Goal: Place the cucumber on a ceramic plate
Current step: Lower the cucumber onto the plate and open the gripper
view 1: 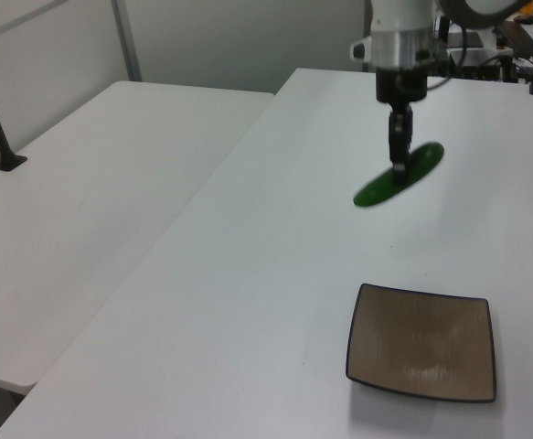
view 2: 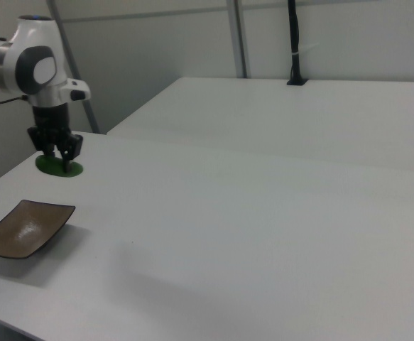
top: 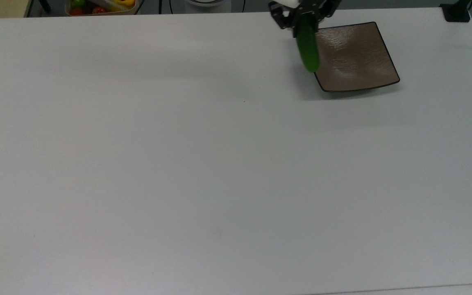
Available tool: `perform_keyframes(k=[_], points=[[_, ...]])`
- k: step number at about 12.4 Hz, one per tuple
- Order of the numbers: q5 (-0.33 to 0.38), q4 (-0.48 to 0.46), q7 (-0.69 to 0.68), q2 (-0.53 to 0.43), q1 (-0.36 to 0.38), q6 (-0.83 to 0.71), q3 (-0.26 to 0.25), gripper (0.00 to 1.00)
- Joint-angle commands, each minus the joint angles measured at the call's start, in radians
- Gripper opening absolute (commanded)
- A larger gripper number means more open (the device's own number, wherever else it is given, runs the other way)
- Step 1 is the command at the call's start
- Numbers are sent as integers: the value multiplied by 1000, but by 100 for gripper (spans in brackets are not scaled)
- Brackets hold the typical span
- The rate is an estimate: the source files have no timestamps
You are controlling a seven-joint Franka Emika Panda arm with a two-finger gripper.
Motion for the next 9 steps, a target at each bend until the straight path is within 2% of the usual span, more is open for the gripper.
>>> perform_keyframes(k=[1,7,9], points=[[26,-94,106,-34,45,122,31,31],[-4,-273,226,-32,203,369,33,31],[-16,-310,249,-31,220,425,45,31]])
